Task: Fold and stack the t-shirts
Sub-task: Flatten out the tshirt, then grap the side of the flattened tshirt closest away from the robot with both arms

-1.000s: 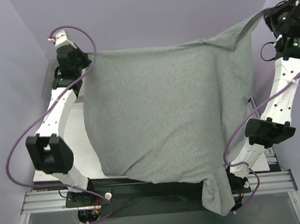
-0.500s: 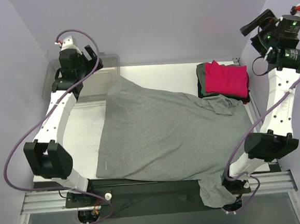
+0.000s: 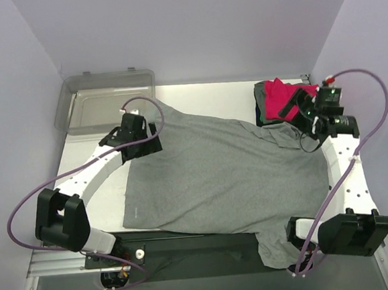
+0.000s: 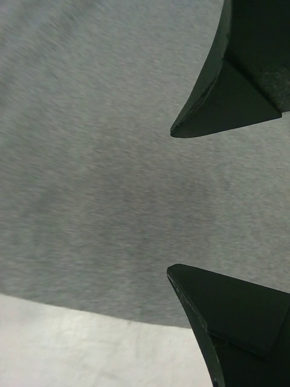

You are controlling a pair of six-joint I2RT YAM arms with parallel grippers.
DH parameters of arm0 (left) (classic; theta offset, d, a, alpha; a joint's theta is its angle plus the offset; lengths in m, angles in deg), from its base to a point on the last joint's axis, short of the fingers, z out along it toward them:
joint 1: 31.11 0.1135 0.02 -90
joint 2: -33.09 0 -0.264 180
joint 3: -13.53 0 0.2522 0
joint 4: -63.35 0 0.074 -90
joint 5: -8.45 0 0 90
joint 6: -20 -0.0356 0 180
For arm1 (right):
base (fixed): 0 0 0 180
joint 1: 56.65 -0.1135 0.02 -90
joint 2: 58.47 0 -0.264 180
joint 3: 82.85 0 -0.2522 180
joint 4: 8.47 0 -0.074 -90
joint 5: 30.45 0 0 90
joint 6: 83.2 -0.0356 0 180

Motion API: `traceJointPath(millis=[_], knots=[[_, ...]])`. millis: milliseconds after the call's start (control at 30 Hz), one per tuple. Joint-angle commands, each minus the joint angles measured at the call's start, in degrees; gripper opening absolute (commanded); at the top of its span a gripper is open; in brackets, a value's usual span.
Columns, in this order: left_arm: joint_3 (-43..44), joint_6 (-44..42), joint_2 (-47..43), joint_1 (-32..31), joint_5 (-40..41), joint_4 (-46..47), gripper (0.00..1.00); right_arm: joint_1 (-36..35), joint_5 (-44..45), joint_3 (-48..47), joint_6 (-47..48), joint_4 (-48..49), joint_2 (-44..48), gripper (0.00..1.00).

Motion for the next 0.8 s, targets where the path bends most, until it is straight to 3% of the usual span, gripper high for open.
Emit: traceJointPath(millis=[0,267,767], knots=[[-2.75,4.18,-0.5,0.35,-4.92,0.05,0.97,-0.93,-0.31,9.46,-0.63,-1.26,4.22,1.0],[-5.32,6.3,6.62,0.53,-9.32,1.99,0.97,-5.24,0.66,22.68,-1.51,-2.32,0.12,1.0],[-6.2,7.79,15.85,4.04,-9.85,6.29,0.97,-6.74,5.49,19.61,-3.53,-2.14,-19.84,0.99]])
